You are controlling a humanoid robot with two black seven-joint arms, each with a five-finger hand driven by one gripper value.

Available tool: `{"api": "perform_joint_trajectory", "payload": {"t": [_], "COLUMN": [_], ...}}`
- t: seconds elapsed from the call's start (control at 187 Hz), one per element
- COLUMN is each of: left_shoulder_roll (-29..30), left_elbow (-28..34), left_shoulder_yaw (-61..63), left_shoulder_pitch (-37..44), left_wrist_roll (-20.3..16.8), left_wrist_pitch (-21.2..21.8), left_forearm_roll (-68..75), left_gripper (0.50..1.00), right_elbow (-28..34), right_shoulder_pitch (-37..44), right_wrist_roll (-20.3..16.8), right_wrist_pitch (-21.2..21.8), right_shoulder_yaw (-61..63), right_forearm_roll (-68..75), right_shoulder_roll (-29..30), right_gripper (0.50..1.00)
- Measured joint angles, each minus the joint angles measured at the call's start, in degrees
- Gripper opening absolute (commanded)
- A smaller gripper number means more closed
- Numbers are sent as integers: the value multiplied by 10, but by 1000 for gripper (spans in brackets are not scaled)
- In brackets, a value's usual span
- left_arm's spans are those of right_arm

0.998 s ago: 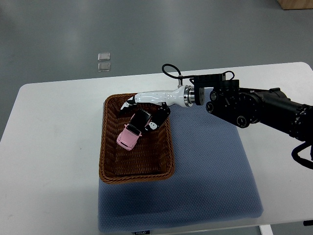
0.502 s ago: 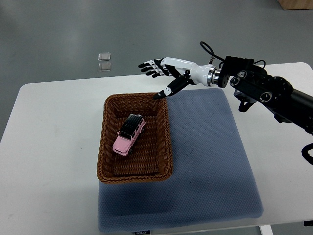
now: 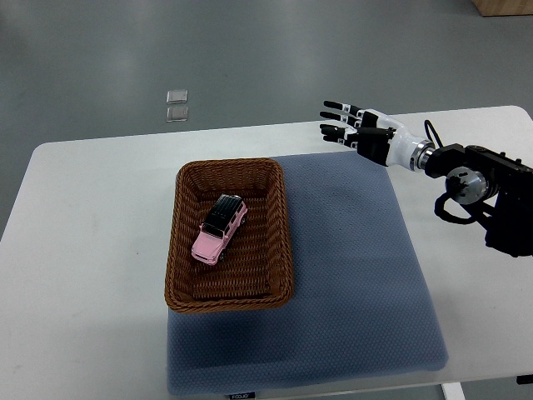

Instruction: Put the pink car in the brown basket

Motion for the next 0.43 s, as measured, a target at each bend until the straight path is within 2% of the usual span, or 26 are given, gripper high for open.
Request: {"api": "perform_joint_trajectory", "payload": {"t": [0.133, 0.432], "left_shoulder_roll": [0, 0], "left_elbow": [0, 0], "left_shoulder_yaw": [0, 0], "left_shoulder_pitch": [0, 0], "left_wrist_roll": [0, 0], "left_wrist_pitch": [0, 0], "left_forearm_roll": [0, 0], "left_gripper": [1000, 1000], "right_elbow": [-9, -18], "right_shoulder_pitch": [-10, -13], "right_wrist_roll": [-26, -10], "right_wrist_pitch": [-7, -3], "right_shoulder_yaw": [0, 1], "right_forearm_roll": [66, 82], "right_shoulder_roll": [0, 0], "right_gripper": [913, 915]}}
